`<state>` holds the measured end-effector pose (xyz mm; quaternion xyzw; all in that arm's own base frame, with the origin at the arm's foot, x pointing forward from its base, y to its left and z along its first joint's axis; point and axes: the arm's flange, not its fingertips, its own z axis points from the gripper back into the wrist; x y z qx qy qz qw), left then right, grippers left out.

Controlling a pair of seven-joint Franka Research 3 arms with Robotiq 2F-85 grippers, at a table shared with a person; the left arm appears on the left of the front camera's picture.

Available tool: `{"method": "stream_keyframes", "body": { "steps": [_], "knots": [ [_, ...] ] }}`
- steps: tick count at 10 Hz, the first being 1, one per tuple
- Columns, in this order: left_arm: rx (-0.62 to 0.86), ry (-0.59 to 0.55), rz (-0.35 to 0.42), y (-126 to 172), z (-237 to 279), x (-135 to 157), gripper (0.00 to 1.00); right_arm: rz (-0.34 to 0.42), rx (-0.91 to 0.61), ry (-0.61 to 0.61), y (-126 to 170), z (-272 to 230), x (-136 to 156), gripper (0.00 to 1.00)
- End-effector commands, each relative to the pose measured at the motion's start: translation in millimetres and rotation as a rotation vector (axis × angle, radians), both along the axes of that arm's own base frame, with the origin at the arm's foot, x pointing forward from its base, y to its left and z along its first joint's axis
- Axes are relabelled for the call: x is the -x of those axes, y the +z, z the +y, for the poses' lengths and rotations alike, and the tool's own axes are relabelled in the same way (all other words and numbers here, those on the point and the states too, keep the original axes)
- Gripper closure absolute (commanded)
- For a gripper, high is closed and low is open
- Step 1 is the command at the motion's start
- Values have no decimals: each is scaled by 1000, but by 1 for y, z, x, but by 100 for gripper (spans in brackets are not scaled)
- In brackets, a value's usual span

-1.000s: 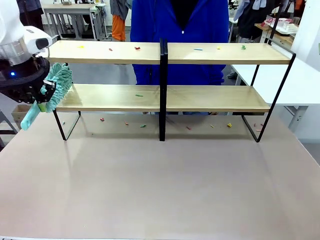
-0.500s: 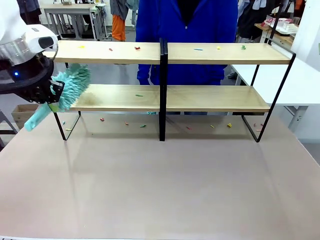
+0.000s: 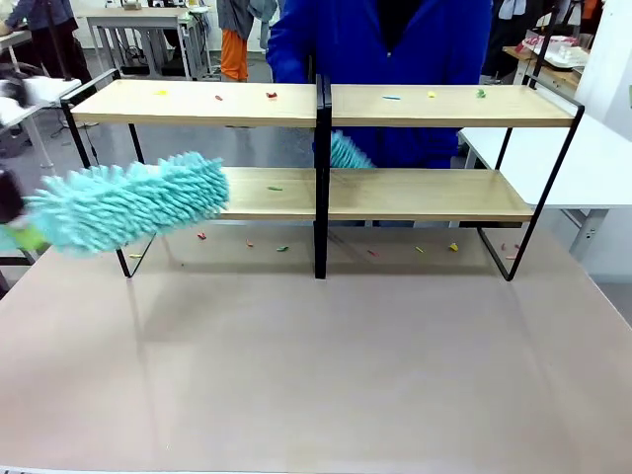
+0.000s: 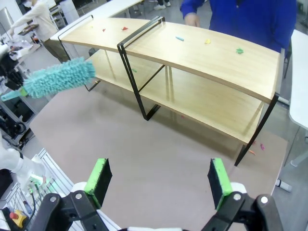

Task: Clean the shelves.
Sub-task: Clean a randomly selected level of the Shelf with the Duster.

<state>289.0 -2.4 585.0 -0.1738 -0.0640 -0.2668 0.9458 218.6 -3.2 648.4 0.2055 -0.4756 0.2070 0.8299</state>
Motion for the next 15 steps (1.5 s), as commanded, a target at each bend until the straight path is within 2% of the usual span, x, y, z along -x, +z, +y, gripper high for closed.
{"method": "stream_keyframes", "body": {
  "steps": [1, 2, 4, 5, 6, 9, 10, 11, 15],
  "knots": [
    [153, -59, -50, 12, 49, 21, 87, 2, -1, 0, 0, 0, 1, 0],
    [250, -129, -102, 16, 80, 40, 87, 2, -1, 0, 0, 0, 1, 0],
    [494, -83, -245, 25, 134, 60, 87, 2, -1, 0, 0, 0, 1, 0],
    [618, -75, -301, 28, 153, 60, 87, 2, -1, 0, 0, 0, 1, 0],
    [705, -114, -338, 26, 170, 60, 87, 2, -1, 0, 0, 0, 1, 0],
    [906, 32, -399, 17, 232, 43, 87, 2, -1, 0, 0, 0, 1, 0],
    [946, 96, -404, 10, 243, 42, 87, 2, -1, 0, 0, 0, 1, 0],
    [833, 41, -397, 16, 219, 53, 87, 2, -1, 0, 0, 0, 1, 0],
    [833, 41, -397, 16, 219, 53, 87, 2, -1, 0, 0, 0, 1, 0]
  ]
}}
